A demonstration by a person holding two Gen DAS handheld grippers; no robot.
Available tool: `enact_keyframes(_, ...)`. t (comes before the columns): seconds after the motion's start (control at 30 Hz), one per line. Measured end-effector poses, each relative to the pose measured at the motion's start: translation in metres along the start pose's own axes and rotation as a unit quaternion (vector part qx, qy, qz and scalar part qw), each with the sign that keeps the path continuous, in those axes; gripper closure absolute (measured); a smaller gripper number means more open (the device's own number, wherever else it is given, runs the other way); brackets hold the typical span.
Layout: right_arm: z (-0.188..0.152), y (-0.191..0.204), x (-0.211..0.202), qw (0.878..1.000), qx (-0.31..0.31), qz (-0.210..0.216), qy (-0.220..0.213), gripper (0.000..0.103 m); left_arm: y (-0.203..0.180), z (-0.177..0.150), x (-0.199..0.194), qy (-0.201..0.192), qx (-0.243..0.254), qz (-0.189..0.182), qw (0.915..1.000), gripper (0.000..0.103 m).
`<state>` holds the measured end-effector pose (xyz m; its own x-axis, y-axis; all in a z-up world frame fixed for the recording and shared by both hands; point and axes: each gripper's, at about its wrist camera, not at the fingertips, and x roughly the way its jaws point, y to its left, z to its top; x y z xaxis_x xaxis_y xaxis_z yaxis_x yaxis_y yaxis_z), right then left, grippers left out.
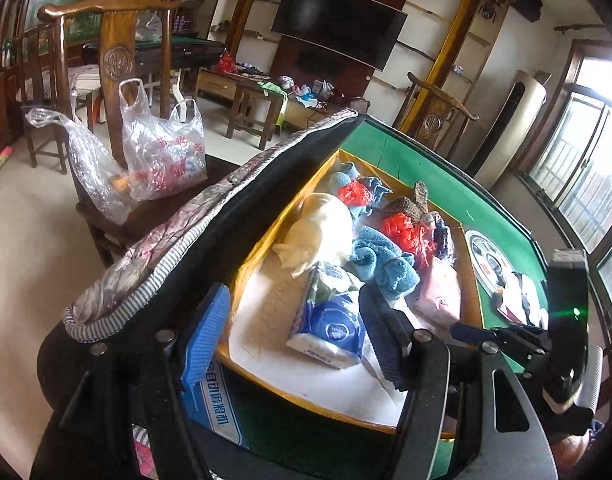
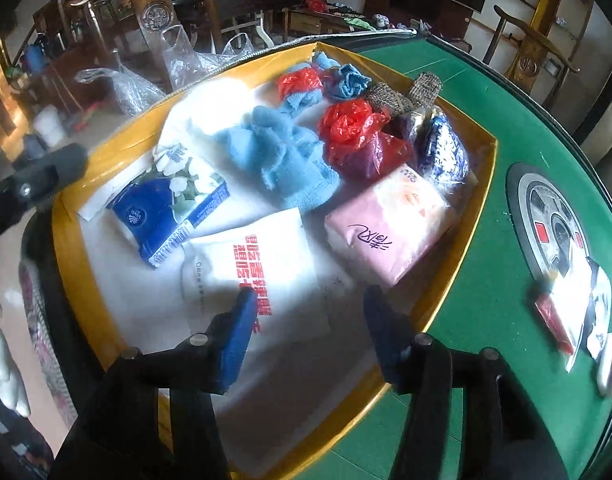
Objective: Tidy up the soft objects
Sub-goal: 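Release the tissue pack in the box with the left tool while the right tool releases the white bag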
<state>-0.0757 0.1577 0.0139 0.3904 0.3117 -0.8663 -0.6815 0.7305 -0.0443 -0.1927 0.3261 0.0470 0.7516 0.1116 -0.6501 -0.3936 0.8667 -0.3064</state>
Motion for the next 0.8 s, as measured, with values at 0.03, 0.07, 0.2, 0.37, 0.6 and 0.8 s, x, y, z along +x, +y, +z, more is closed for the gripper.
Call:
enact_keyframes(0.03, -0.004, -0.001, -0.002, 1.000, -0.005, -0.003, 0.001, 0.052, -0.003, 0.000, -0.001, -0.002, 0.005, 0.004, 1.0000, 0.034)
enact_keyframes(0.07, -0.010, -0.004, -0.006, 1.000, -0.009, -0.005, 0.000, 0.052, -0.004, 0.000, -0.001, -0.003, 0.010, 0.006, 0.9999, 0.033)
enact_keyframes(0.2, -0.016, -0.011, -0.026, 1.000, -0.002, 0.008, -0.020, 0.052, -0.014, -0.002, -0.004, -0.013, 0.029, 0.021, 0.9993, 0.033)
enact_keyframes(0.37, 0.013, 0.006, -0.039, 0.999, -0.018, 0.008, -0.041, 0.052, -0.024, -0.004, -0.009, -0.028, 0.049, 0.062, 0.9964, 0.033)
enact_keyframes(0.6, 0.054, 0.025, 0.025, 0.998, -0.028, 0.020, 0.044, 0.052, -0.019, -0.005, -0.013, -0.023, 0.056, 0.106, 0.9925, 0.033)
enact_keyframes(0.8, 0.087, 0.020, 0.046, 0.999, 0.001, 0.012, 0.050, 0.052, -0.015, -0.008, -0.017, -0.018, 0.057, 0.112, 0.9920, 0.033)
